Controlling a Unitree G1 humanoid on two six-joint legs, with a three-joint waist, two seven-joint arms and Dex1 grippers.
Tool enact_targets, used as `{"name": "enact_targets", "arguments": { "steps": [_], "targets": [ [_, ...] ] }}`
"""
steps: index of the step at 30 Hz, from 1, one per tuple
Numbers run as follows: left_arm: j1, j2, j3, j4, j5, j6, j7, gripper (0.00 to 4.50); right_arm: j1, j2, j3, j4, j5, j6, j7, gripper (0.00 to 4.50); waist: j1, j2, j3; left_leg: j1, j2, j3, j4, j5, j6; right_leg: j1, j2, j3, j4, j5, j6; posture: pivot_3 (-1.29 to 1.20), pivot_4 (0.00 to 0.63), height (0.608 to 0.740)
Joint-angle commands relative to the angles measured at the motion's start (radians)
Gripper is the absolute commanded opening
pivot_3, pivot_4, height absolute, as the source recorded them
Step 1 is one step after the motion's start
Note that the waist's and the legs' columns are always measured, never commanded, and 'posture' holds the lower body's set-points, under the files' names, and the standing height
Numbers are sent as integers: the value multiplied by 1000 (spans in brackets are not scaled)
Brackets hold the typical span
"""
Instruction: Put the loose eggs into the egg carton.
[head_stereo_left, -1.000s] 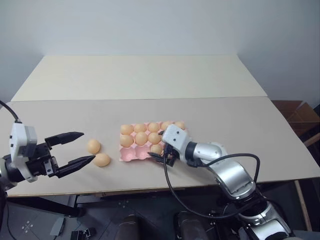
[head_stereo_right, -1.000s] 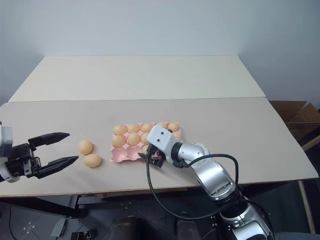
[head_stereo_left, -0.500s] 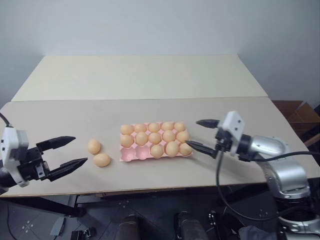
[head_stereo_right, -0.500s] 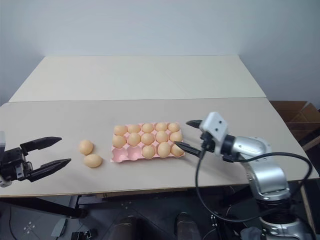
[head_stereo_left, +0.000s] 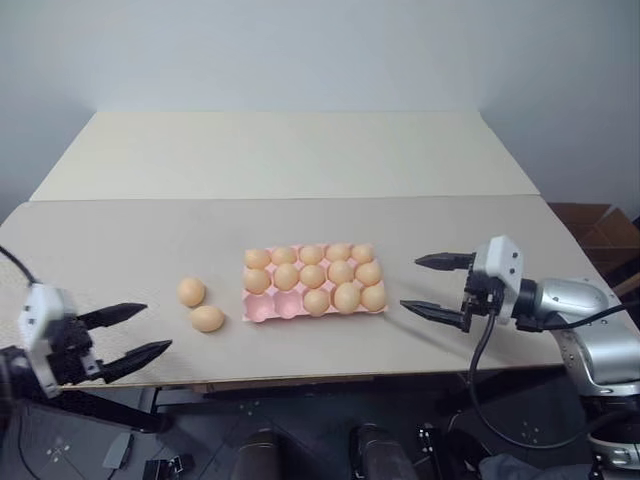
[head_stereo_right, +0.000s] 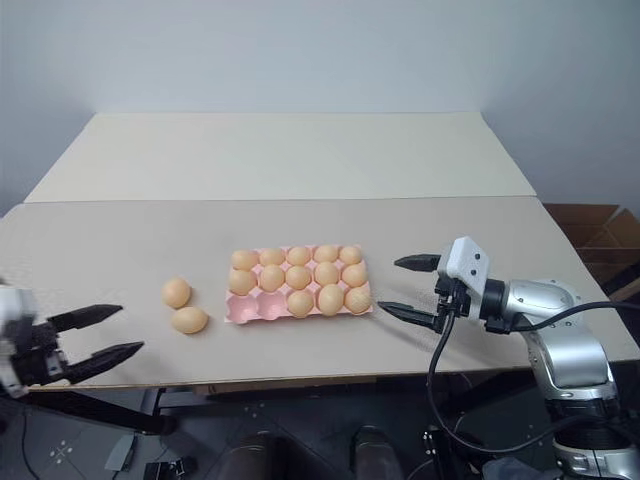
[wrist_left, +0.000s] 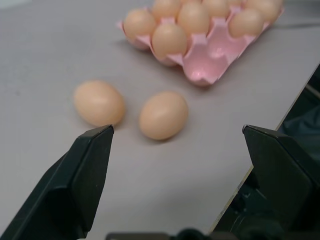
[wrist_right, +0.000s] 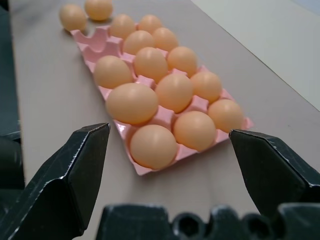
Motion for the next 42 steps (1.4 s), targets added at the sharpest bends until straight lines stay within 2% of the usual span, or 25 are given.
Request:
{"name": "enact_targets", "arguments": {
  "steps": [1,6,10,13,22,29,34,37,40,42],
  "targets": [
    [-45,-2,-68,-19,54,-29,49,4500,4,-28,-28,-52,50,-20,37,4467,0,0,0,0,0,0,0,0,0,0,0,0,0,1,0,0,150,740],
    [-138,-33,-177,3,111,2,140,4500,2,-36,-26,-71,62,-16,38,4467,4,0,0,1,0,0,0,0,0,0,0,0,1,1,0,0,150,740],
    [-156,-32,-236,23,165,0,172,4500,5,-42,-37,-93,69,-14,33,4467,-1,0,0,1,0,0,0,0,0,0,1,0,1,2,3,0,150,740],
    [-184,-53,-263,39,183,-1,207,3906,11,-44,-43,-102,71,-14,28,4500,-1,0,0,0,0,0,0,0,0,0,1,0,1,3,4,0,150,740],
    [-182,-62,-235,33,158,-33,180,911,28,-45,-53,-126,70,-15,12,4500,2,0,0,0,0,0,0,0,0,0,0,0,1,3,4,0,150,740],
    [-97,-27,-46,-65,4,-9,73,911,43,-39,-59,-149,68,-14,-7,4500,-3,0,0,0,1,0,0,0,0,-1,0,-1,1,3,3,0,150,740],
    [-82,-1,-35,-91,3,12,67,911,42,-30,-49,-153,65,-17,-24,4500,2,0,0,1,0,0,0,0,0,1,0,0,1,-3,3,0,150,740],
    [-86,2,-47,-114,-14,65,94,1466,43,-28,-49,-153,65,-21,-31,4500,2,0,0,1,0,0,0,0,0,0,0,0,1,-2,3,0,150,740],
    [-79,-9,-55,-145,-43,88,86,2398,45,-26,-48,-155,65,-22,-37,4500,2,0,0,1,0,0,0,0,0,0,0,0,1,-1,5,0,150,740],
    [-71,-17,-77,-156,-13,73,104,3025,47,-23,-46,-163,66,-21,-42,4500,2,0,0,1,0,0,0,0,0,0,0,0,1,0,5,0,150,740]
  ]
}}
